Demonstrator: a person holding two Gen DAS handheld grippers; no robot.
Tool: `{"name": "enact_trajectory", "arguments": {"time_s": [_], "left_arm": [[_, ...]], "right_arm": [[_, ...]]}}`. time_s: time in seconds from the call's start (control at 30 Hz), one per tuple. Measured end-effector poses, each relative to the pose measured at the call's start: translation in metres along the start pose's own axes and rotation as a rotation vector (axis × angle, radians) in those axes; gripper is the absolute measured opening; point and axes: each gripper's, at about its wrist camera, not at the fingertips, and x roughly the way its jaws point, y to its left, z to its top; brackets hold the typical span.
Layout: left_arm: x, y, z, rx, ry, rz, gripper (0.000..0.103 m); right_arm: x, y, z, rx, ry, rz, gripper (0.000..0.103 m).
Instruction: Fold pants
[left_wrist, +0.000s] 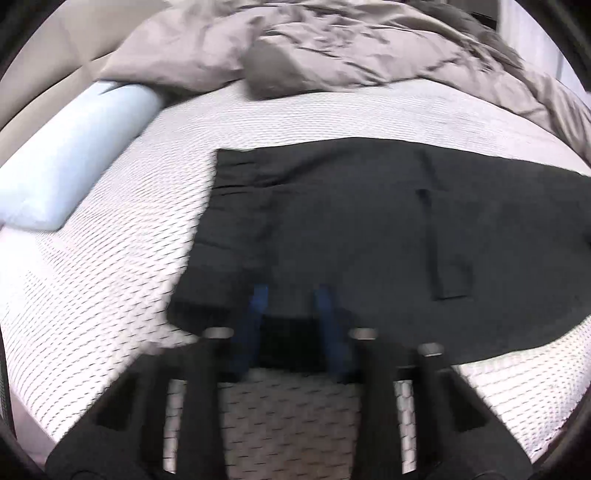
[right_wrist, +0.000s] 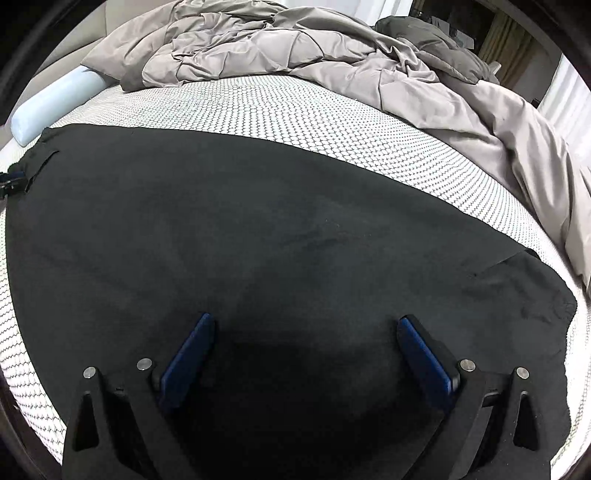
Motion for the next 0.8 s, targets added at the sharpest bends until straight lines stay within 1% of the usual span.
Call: {"name": "enact_trajectory", "arguments": {"time_s": [0.07, 0.1, 0.13, 0.2, 0.23, 0.27, 0.3, 0.37, 0.43, 0.47, 0.5, 0.57, 0.6, 0.67, 0.7, 0.77, 0.8], "left_arm": [[0.001, 0.006, 0.002, -0.023, 0.001, 0.001, 0.012], [-0.003, 0.003, 0.004, -0.024, -0.005, 0.012, 0.012], [-0.009, -0.001, 0.008, -0.023, -0.021, -0.006, 0.012], [-0.022, -0.008, 0.015, -0.024, -0.077, -0.101, 0.013], [-0.023, -0.011, 0.021, -0.016, -0.096, -0.147, 0.015], [-0.020, -0.019, 0.026, -0.008, -0.096, -0.157, 0.016], [-0.014, -0.024, 0.031, -0.005, -0.089, -0.153, 0.017], [0.014, -0.035, 0.043, 0.007, -0.022, -0.103, 0.017], [0.035, -0.027, 0.047, -0.013, 0.007, -0.071, 0.017], [0.041, -0.021, 0.049, -0.024, 0.008, -0.057, 0.018], [0.041, -0.007, 0.048, -0.051, -0.007, -0.047, 0.018], [0.040, 0.010, 0.046, -0.100, -0.009, -0.032, 0.017], [0.038, 0.018, 0.046, -0.124, -0.014, -0.051, 0.016], [0.035, 0.019, 0.048, -0.141, -0.023, -0.055, 0.016], [0.032, 0.018, 0.047, -0.147, -0.028, -0.064, 0.017], [0.014, 0.017, 0.041, -0.169, -0.043, -0.152, 0.017], [0.010, 0.009, 0.044, -0.169, -0.055, -0.204, 0.020]], "right_arm": [[-0.001, 0.002, 0.000, -0.001, 0.001, -0.001, 0.101], [-0.001, 0.003, 0.000, -0.004, 0.001, -0.005, 0.101], [-0.002, 0.004, 0.000, -0.005, 0.000, -0.006, 0.101], [-0.003, 0.004, 0.000, -0.008, -0.002, -0.012, 0.101], [-0.004, 0.005, 0.001, -0.009, -0.002, -0.014, 0.101], [-0.004, 0.006, 0.001, -0.010, -0.001, -0.016, 0.101], [-0.003, 0.006, 0.001, -0.010, -0.002, -0.015, 0.101], [-0.003, 0.008, 0.002, -0.008, -0.003, -0.011, 0.101], [-0.002, 0.007, 0.001, -0.010, -0.003, -0.009, 0.101], [-0.002, 0.006, 0.001, -0.005, -0.001, -0.002, 0.101], [-0.001, 0.004, 0.001, -0.001, 0.001, 0.005, 0.101], [0.000, 0.000, -0.001, 0.009, 0.002, 0.010, 0.101], [0.000, -0.003, -0.002, 0.015, 0.004, 0.011, 0.101], [0.000, -0.005, -0.002, 0.022, 0.006, 0.013, 0.101], [0.000, -0.005, -0.001, 0.023, 0.006, 0.011, 0.101], [-0.002, -0.003, 0.001, 0.020, 0.006, 0.004, 0.101], [-0.004, -0.001, 0.002, 0.020, 0.003, 0.005, 0.101]]}}
